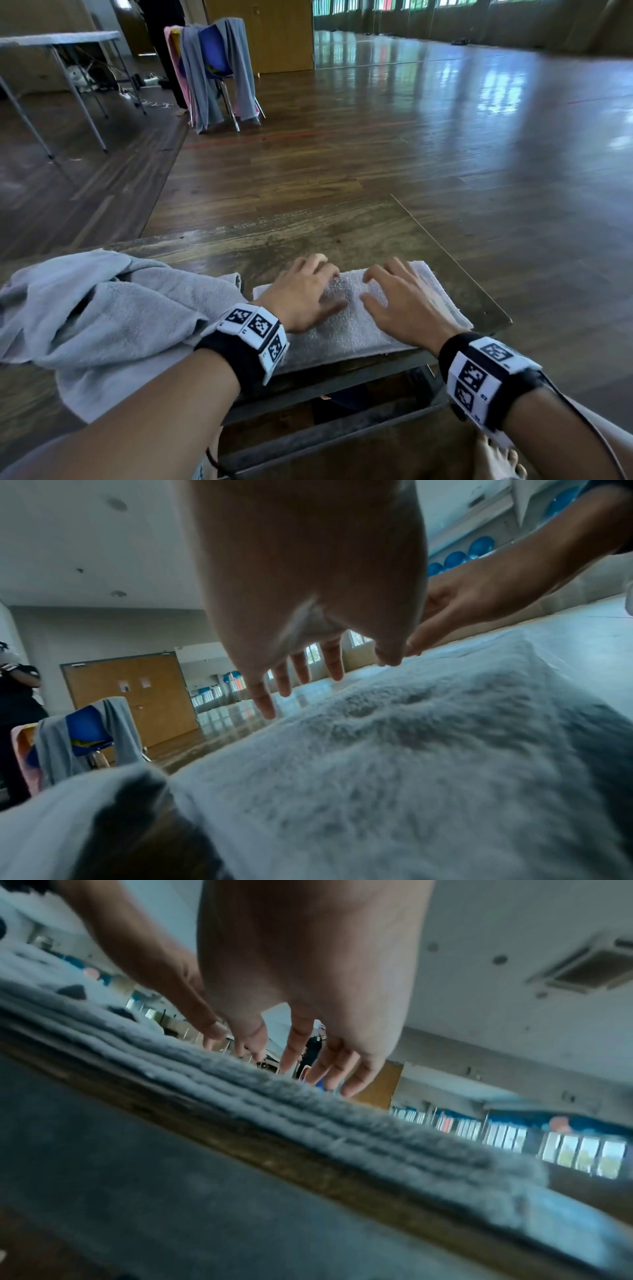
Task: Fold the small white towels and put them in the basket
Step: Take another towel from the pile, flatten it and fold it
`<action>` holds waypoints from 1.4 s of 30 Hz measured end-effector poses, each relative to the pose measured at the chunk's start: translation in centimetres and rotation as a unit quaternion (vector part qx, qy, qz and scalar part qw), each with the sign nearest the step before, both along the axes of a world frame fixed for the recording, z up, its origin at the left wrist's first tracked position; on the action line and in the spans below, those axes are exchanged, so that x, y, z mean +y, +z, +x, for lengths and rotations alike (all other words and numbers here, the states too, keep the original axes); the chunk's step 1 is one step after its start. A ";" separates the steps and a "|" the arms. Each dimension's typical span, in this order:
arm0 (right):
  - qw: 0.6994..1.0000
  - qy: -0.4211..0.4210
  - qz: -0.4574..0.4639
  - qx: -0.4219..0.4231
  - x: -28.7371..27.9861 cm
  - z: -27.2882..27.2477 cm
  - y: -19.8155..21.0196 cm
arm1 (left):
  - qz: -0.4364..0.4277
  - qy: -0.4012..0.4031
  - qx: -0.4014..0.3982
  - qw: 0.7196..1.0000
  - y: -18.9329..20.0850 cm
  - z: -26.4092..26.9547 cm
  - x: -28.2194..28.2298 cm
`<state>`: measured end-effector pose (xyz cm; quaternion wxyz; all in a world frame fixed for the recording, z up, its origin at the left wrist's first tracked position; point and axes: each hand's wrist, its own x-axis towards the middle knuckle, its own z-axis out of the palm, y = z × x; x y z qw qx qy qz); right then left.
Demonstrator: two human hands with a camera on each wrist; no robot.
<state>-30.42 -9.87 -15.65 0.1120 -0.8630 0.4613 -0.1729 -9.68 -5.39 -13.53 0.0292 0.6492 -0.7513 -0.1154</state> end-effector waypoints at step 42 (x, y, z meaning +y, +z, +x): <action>0.938 -0.094 0.258 0.210 -2.0 -2.4 -0.1 | 0.191 0.034 -0.033 0.981 -2.9 3.7 2.5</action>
